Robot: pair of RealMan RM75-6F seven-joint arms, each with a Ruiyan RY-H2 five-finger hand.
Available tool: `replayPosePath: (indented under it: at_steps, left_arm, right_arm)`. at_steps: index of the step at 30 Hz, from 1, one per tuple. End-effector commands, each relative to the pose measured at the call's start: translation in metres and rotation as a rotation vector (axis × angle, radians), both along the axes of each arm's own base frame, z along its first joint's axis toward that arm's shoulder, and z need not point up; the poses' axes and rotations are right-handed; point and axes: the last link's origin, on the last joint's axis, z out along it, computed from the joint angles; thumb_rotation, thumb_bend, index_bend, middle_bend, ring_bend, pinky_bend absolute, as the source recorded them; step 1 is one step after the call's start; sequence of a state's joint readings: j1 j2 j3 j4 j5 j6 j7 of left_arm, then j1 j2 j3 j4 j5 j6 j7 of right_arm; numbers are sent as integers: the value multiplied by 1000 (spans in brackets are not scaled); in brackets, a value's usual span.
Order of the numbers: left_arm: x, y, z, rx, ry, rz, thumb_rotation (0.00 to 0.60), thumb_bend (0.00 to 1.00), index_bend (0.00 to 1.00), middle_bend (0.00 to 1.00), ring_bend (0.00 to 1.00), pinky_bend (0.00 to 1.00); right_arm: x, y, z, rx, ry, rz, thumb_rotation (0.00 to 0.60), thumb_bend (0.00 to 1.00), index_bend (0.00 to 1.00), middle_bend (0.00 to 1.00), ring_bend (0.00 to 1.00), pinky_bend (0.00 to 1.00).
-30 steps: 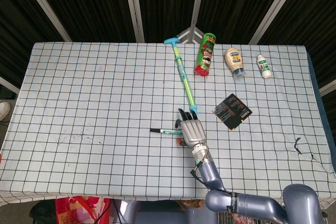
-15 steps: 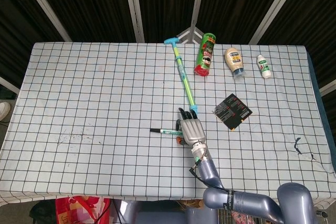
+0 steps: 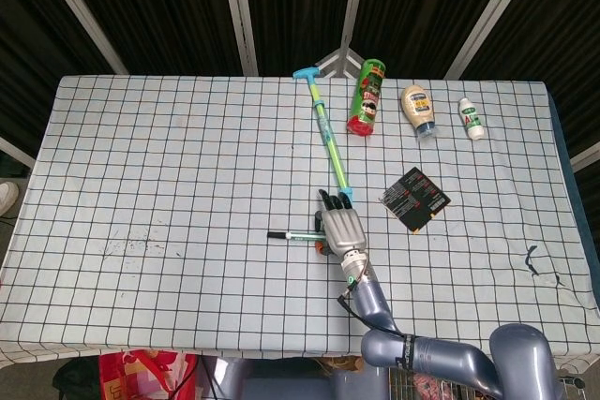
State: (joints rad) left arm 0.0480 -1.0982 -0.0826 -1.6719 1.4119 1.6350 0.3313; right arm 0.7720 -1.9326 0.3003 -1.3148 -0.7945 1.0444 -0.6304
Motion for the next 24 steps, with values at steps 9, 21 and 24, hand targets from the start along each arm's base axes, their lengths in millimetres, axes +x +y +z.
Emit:
replayPosePath:
  at_steps: [9, 21, 24]
  left_arm:
    - [3, 1, -1, 8, 3, -4, 600, 484, 66, 0, 0, 62]
    - [2, 0, 0, 13, 1, 1, 600, 484, 69, 0, 0, 62]
    - [2, 0, 0, 13, -2, -4, 600, 484, 70, 0, 0, 62]
  right_arm:
    - [-2, 0, -1, 5, -1, 11, 600, 310, 668, 64, 112, 12]
    - [2, 3, 1, 5, -25, 37, 600, 357, 700, 70, 112, 12]
    - [6, 5, 6, 1, -46, 53, 600, 377, 709, 76, 112, 12]
